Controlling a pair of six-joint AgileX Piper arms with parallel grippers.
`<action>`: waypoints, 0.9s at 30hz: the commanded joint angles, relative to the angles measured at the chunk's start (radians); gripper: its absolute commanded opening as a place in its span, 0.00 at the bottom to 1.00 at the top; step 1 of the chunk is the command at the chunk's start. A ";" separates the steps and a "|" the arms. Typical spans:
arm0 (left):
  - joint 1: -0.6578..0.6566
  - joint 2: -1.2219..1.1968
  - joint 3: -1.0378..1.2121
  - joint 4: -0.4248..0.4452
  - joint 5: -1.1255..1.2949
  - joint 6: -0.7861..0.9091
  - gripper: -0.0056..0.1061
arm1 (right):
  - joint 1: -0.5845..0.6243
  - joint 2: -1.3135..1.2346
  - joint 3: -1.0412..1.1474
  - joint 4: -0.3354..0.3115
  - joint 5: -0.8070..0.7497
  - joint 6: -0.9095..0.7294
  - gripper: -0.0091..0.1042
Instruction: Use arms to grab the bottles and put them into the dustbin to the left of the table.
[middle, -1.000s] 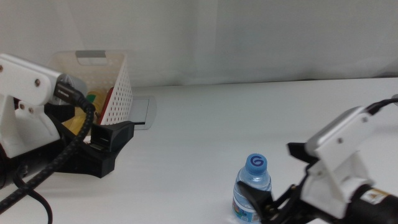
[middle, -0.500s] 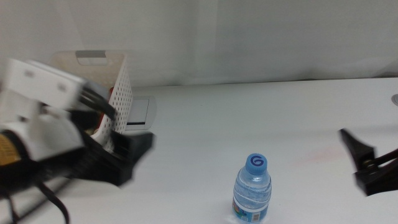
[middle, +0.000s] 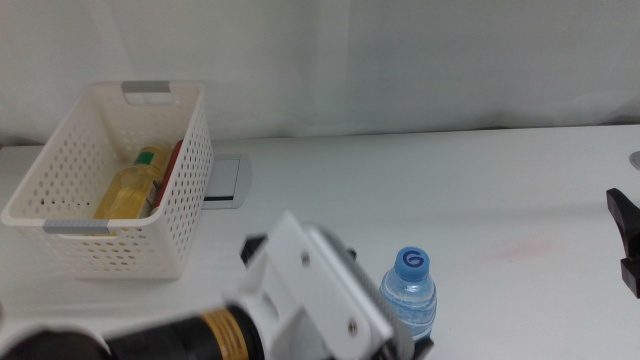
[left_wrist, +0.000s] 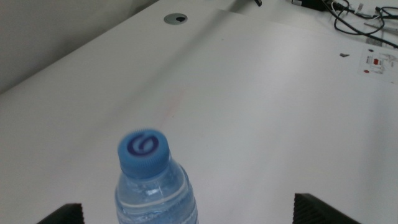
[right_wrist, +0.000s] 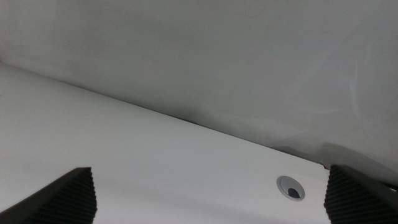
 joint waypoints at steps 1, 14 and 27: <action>-0.048 0.027 0.066 -0.033 -0.166 -0.033 0.83 | -0.003 -0.006 0.003 0.045 -0.017 -0.007 0.99; -0.062 0.265 0.215 -0.045 -0.541 -0.250 0.83 | -0.003 -0.006 0.003 0.045 -0.019 -0.007 0.99; -0.062 0.505 0.212 0.175 -0.839 -0.462 0.83 | -0.003 -0.006 0.003 0.045 -0.019 -0.007 0.99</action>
